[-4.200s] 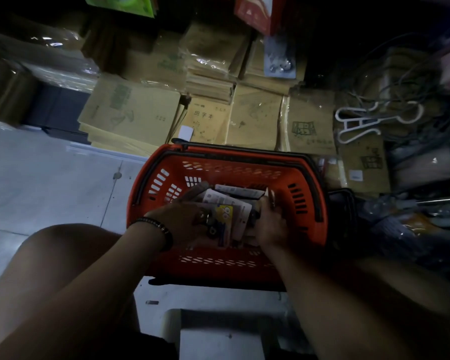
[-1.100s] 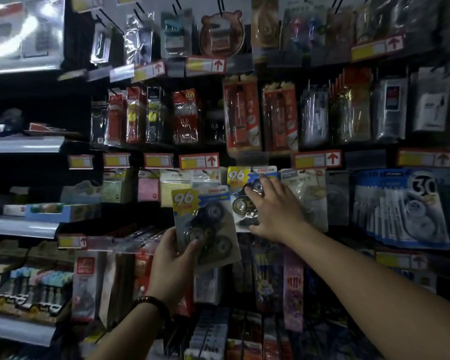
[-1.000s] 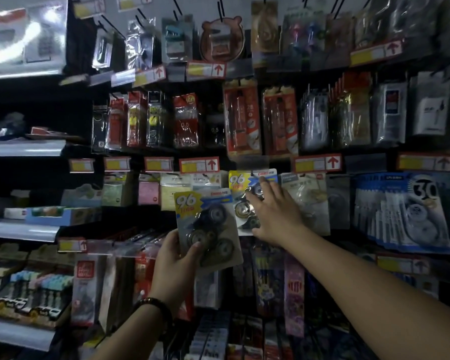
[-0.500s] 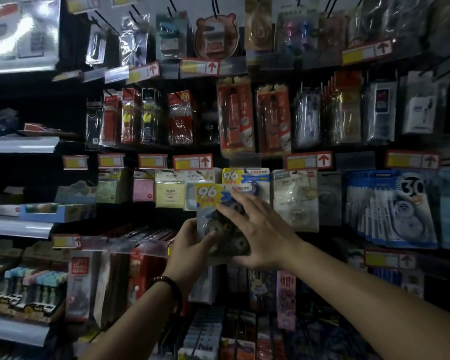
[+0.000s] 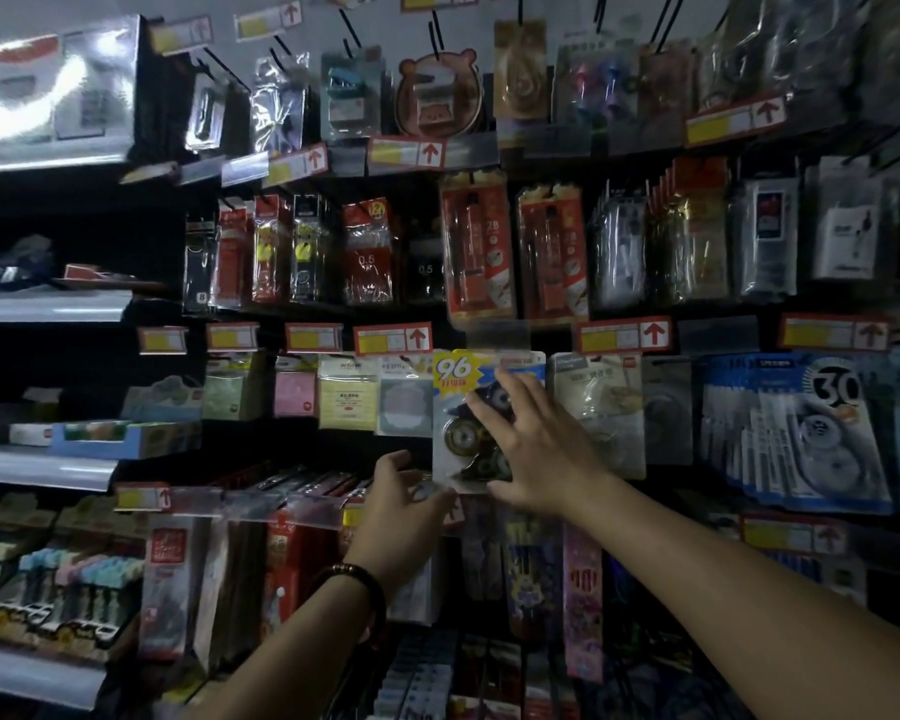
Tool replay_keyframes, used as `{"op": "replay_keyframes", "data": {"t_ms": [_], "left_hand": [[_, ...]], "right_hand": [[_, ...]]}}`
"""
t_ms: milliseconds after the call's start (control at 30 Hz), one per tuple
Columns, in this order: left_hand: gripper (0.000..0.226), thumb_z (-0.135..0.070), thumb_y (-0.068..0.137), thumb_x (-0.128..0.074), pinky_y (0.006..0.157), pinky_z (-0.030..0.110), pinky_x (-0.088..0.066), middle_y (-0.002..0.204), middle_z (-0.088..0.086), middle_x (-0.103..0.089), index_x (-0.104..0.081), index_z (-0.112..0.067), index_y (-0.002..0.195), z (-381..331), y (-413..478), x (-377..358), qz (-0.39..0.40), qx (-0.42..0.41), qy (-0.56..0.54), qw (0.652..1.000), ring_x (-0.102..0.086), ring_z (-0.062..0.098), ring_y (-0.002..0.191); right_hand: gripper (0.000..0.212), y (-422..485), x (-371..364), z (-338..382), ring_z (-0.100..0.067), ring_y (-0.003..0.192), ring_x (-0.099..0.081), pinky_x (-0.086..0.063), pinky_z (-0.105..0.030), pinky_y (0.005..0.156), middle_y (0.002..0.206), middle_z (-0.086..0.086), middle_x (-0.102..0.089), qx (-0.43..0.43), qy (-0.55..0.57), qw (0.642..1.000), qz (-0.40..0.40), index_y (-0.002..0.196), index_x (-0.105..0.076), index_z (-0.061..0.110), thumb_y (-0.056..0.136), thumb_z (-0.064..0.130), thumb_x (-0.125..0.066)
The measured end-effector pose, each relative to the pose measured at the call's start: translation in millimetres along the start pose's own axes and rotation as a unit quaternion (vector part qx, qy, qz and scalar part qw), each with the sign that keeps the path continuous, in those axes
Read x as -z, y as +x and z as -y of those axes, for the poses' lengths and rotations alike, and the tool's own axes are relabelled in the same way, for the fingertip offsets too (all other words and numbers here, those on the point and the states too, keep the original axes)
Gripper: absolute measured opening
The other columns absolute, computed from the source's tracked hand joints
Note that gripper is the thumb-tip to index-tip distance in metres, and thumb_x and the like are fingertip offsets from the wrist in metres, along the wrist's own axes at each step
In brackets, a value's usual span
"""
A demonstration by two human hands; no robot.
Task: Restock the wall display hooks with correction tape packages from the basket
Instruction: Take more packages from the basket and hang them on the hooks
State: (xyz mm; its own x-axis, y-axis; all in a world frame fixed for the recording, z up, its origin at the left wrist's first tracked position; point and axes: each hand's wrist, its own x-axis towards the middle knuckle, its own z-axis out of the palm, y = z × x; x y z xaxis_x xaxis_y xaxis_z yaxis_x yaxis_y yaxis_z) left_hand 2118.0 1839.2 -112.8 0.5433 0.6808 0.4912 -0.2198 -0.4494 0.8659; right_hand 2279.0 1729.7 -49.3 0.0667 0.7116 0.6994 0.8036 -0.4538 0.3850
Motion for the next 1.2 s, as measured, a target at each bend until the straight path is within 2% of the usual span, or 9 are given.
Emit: {"op": "replay_keyframes", "data": {"t_ms": [167,333,467,667,733,833,933,1067,1200], "left_hand": [[0.073,-0.021,0.097,-0.073,0.077,0.025,-0.054,0.145,0.004,-0.054,-0.031,-0.02,0.156,3,-3,1,0.0,0.01,0.014,1.0,-0.063,0.025,0.123],[0.071,-0.022,0.097,-0.073,0.086,0.031,-0.057,0.147,0.003,-0.053,-0.033,-0.019,0.156,9,-2,2,0.001,0.014,0.02,1.0,-0.061,0.021,0.124],[0.071,-0.023,0.097,-0.073,0.099,0.046,-0.058,0.142,0.0,-0.055,-0.032,-0.02,0.155,13,-2,2,-0.001,0.017,0.033,0.999,-0.062,0.025,0.123],[0.077,-0.03,0.092,-0.078,0.1,0.051,-0.058,0.14,-0.002,-0.059,-0.032,-0.025,0.154,16,-8,-1,0.011,0.022,0.032,0.999,-0.063,0.023,0.122],[0.078,-0.03,0.092,-0.078,0.098,0.047,-0.059,0.141,-0.005,-0.057,-0.03,-0.029,0.154,17,-11,-1,0.026,0.023,0.024,0.999,-0.065,0.021,0.12],[0.076,-0.029,0.096,-0.075,0.082,0.031,-0.059,0.14,-0.007,-0.055,-0.027,-0.029,0.155,15,-15,-2,0.052,0.019,0.028,0.998,-0.068,0.014,0.112],[0.069,-0.029,0.097,-0.074,0.071,0.02,-0.056,0.135,-0.011,-0.057,-0.033,-0.028,0.153,15,-15,-2,0.059,0.016,0.038,0.997,-0.069,0.006,0.106],[0.056,-0.022,0.1,-0.071,0.067,0.017,-0.055,0.131,-0.013,-0.057,-0.04,-0.028,0.146,13,-18,-3,0.07,0.01,0.055,0.996,-0.066,0.0,0.106],[0.046,-0.02,0.099,-0.071,0.07,0.015,-0.054,0.113,-0.023,-0.056,-0.046,-0.029,0.136,15,-30,-4,0.078,-0.002,0.107,0.991,-0.06,-0.009,0.098]], "right_hand": [[0.114,9,-4,-4,-0.044,0.157,-0.01,-0.034,-0.058,0.121,0.169,-0.024,-0.01,-0.044,-0.019,0.999,-0.009,0.165,-0.022,0.02,0.076,0.055,-0.083],[0.112,13,-5,-9,-0.045,0.156,-0.014,-0.029,-0.056,0.122,0.167,-0.025,-0.017,-0.041,-0.033,0.999,0.001,0.164,-0.026,0.019,0.075,0.057,-0.081],[0.109,11,3,-10,-0.04,0.158,-0.005,-0.024,-0.057,0.126,0.171,-0.019,-0.009,-0.018,0.001,1.0,0.01,0.166,-0.02,0.026,0.077,0.062,-0.071],[0.109,8,14,-11,-0.037,0.158,-0.007,-0.024,-0.054,0.126,0.171,-0.017,-0.01,-0.014,0.003,1.0,0.022,0.166,-0.02,0.028,0.076,0.067,-0.066],[0.109,9,18,-10,-0.035,0.156,-0.011,-0.025,-0.053,0.125,0.169,-0.015,-0.016,-0.026,0.018,0.999,0.016,0.165,-0.024,0.029,0.073,0.069,-0.065],[0.109,13,22,-11,-0.033,0.155,-0.014,-0.025,-0.05,0.125,0.167,-0.013,-0.019,-0.038,0.029,0.998,0.027,0.164,-0.026,0.031,0.071,0.071,-0.065],[0.11,14,16,-10,-0.034,0.154,-0.013,-0.024,-0.049,0.125,0.166,-0.014,-0.018,-0.033,0.003,0.998,0.049,0.165,-0.024,0.029,0.073,0.069,-0.069],[0.105,16,4,-4,-0.042,0.153,-0.012,-0.019,-0.051,0.128,0.167,-0.021,-0.009,-0.041,-0.048,0.995,0.073,0.165,-0.021,0.023,0.079,0.05,-0.076],[0.092,9,1,1,-0.039,0.16,0.001,-0.011,-0.05,0.13,0.173,-0.02,0.003,-0.064,0.013,0.993,0.095,0.165,-0.019,0.02,0.088,0.034,-0.068]]}}
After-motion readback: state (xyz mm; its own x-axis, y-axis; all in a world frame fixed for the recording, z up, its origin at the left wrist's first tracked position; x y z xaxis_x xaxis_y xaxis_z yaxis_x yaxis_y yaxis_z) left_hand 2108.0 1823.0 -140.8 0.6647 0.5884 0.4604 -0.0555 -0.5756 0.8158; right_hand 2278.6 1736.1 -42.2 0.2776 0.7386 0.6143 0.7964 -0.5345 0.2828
